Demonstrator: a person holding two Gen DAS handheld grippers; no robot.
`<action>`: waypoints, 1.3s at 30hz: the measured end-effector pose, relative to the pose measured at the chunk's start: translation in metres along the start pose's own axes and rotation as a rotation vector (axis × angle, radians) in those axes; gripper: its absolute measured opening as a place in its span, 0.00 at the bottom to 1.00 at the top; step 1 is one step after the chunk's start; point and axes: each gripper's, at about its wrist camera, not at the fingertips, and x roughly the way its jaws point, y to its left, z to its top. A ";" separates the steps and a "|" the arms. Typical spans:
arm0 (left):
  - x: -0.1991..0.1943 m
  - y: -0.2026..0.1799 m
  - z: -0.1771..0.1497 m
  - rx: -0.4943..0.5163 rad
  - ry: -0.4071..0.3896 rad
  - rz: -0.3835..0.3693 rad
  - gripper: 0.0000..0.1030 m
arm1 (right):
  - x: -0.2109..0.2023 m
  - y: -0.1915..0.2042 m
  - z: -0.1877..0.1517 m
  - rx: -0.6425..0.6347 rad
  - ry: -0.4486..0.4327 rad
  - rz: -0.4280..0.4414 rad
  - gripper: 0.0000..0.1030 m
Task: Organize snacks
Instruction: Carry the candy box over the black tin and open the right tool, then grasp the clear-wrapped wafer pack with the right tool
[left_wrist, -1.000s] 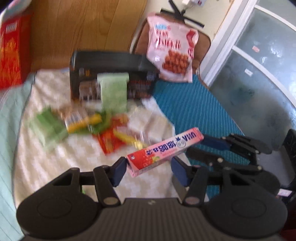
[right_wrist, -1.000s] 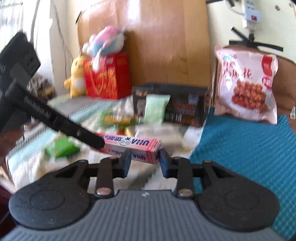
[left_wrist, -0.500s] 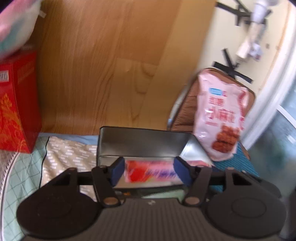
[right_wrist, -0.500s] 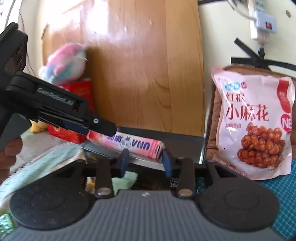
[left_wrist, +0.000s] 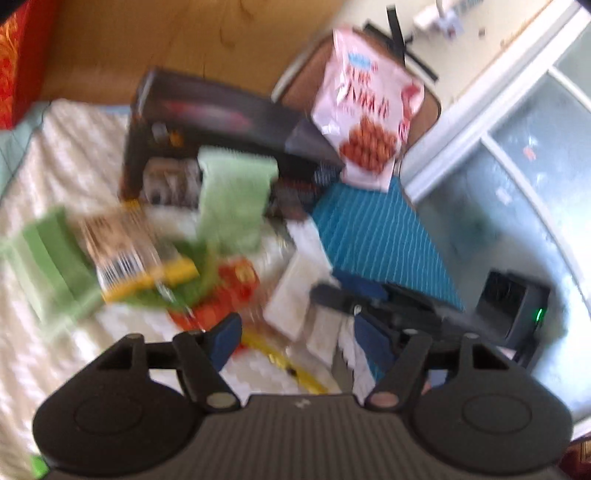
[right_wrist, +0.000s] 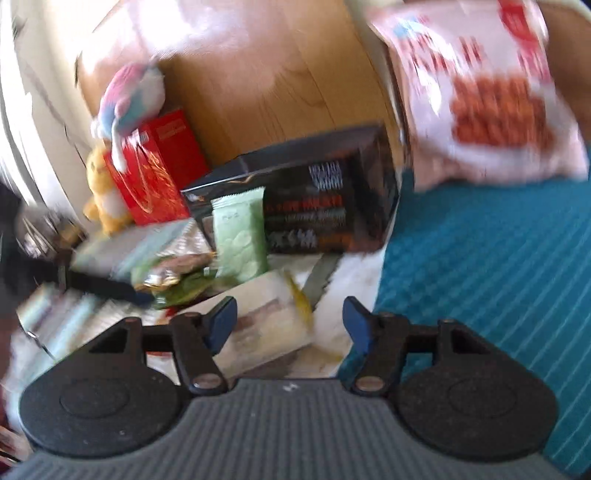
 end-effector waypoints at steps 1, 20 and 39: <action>0.005 0.000 -0.005 -0.005 0.009 0.020 0.69 | -0.002 0.000 -0.002 0.029 0.005 0.014 0.56; -0.069 0.036 -0.028 -0.075 -0.134 0.054 0.70 | -0.027 0.096 -0.050 -0.345 0.043 -0.028 0.63; -0.040 0.005 -0.042 0.063 -0.044 0.043 0.47 | -0.007 0.115 -0.060 -0.480 -0.025 -0.083 0.54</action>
